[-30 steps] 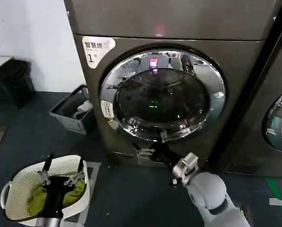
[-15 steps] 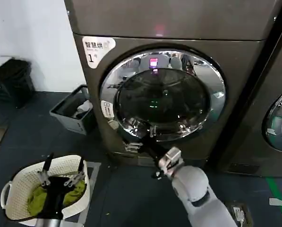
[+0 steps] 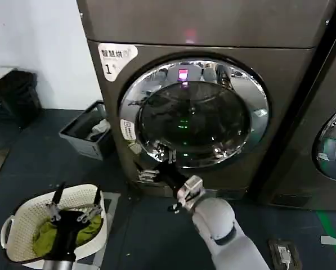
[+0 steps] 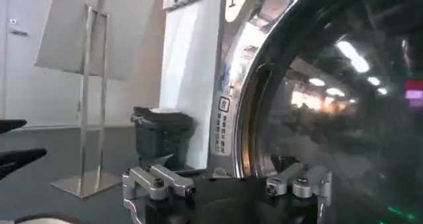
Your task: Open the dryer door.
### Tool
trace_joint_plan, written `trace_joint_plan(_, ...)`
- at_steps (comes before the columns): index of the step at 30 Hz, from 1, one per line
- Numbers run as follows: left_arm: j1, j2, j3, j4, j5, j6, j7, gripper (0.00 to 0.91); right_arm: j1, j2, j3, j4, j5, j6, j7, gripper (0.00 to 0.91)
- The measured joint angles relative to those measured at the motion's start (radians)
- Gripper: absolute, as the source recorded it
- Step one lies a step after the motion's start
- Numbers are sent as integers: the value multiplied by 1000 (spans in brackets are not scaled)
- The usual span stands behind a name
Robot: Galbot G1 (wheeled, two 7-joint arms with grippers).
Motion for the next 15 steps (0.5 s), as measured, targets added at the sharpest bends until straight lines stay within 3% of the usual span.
trace_joint_plan(15,-7,2,4,10,0,4,-2,907,40,41,-40,-74,-27,4,10,907)
